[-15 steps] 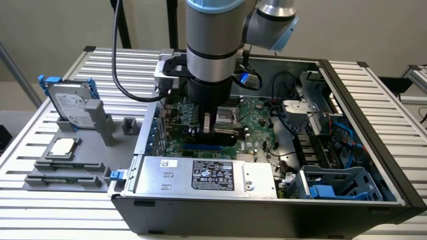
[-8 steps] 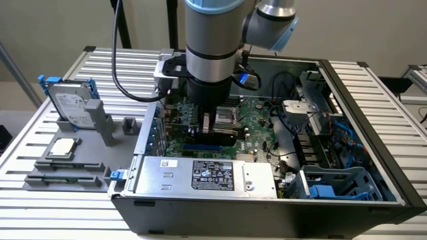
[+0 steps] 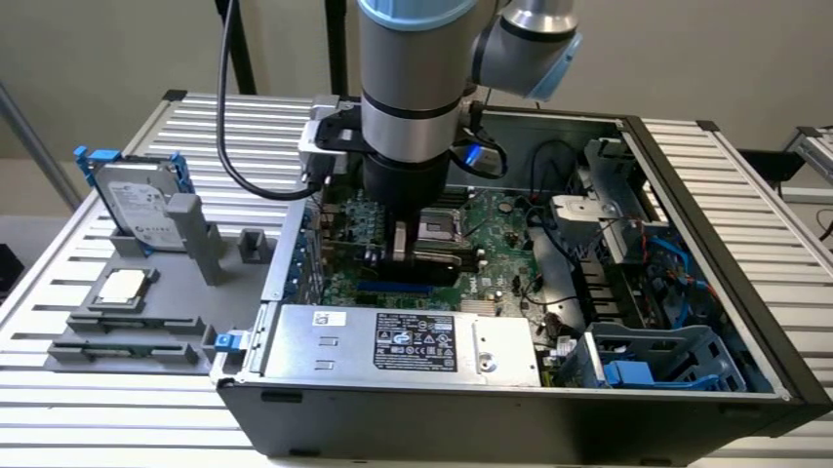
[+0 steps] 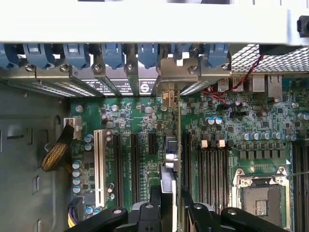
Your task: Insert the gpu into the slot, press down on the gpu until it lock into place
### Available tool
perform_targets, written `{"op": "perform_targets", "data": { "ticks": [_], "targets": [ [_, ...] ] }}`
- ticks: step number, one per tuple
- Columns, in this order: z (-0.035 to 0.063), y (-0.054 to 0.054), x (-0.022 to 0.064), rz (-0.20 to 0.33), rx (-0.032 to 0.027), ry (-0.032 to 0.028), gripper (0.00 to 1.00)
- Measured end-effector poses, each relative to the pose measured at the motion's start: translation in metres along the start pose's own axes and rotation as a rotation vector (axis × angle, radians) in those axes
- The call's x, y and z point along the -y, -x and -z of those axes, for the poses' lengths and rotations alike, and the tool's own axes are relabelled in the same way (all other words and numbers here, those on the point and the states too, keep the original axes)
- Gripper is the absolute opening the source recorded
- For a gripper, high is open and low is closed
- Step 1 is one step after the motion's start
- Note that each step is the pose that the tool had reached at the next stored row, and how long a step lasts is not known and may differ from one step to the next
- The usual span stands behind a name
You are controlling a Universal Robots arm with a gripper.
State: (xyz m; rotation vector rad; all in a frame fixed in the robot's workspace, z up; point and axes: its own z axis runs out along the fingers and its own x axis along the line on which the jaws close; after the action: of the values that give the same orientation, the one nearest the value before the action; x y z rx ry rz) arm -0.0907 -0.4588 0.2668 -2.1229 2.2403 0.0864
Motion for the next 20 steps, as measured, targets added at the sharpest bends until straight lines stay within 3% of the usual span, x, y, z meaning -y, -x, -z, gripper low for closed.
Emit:
{"op": "perform_targets", "data": {
  "ticks": [20],
  "targets": [
    [-0.0057,-0.0004,-0.0001,0.0,-0.0005,0.0035,0.26]
  ]
}}
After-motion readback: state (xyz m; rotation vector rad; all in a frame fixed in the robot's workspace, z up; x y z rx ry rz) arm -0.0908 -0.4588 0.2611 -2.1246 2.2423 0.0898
